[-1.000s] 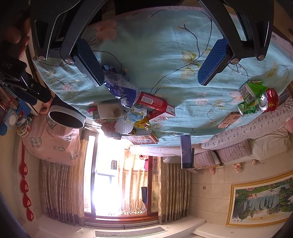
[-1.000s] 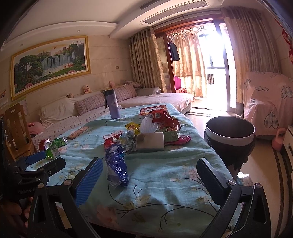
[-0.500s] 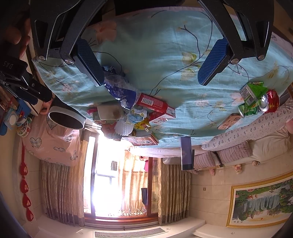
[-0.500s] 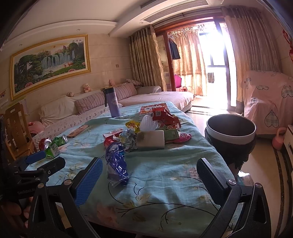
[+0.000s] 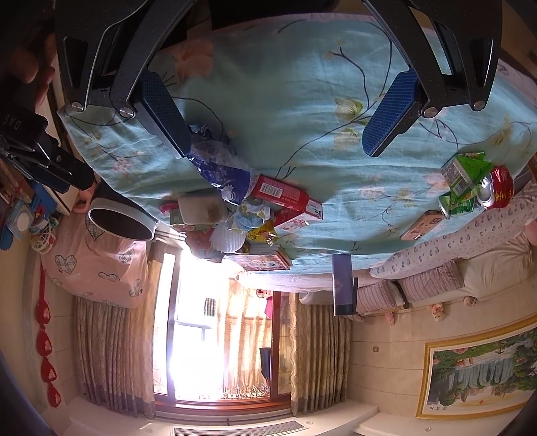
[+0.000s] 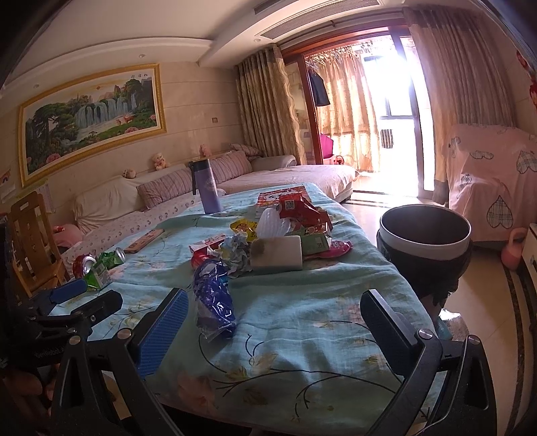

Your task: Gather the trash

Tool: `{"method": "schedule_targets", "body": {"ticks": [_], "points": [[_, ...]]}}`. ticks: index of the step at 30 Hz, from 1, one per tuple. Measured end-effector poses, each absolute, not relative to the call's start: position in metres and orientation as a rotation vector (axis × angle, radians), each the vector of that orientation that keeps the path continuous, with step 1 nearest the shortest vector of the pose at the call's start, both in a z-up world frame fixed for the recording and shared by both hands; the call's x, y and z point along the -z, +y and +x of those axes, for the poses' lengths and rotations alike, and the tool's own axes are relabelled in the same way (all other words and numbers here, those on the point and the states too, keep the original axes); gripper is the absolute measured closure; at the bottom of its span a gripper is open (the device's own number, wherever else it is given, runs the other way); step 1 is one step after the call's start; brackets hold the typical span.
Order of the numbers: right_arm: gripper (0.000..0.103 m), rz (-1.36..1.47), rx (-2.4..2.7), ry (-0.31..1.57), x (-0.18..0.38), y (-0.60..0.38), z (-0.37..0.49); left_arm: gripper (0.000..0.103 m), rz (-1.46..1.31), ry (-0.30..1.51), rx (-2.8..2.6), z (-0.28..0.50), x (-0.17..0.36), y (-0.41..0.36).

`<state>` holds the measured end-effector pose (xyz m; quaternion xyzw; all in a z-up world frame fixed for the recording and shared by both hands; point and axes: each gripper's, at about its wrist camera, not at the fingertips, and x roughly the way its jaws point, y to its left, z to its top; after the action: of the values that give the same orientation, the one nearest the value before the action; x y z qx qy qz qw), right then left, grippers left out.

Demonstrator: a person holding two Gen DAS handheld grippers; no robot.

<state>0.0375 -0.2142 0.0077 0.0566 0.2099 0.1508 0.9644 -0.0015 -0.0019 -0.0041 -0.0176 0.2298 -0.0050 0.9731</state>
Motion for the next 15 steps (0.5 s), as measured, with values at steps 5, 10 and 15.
{"method": "schedule_targets", "body": {"ticks": [5, 10, 15], "points": [[0.000, 0.131, -0.309, 0.439, -0.007, -0.219, 0.043, 0.000, -0.043, 0.484, 0.027, 0.004, 0.006, -0.002], [0.000, 0.151, -0.343, 0.470, -0.005, -0.226, 0.058, 0.000, -0.062, 0.535, 0.066, 0.019, 0.010, -0.004], [0.000, 0.132, -0.360, 0.515, -0.001, -0.229, 0.079, 0.000, -0.113, 0.606, 0.124, 0.039, 0.014, -0.005]]}}
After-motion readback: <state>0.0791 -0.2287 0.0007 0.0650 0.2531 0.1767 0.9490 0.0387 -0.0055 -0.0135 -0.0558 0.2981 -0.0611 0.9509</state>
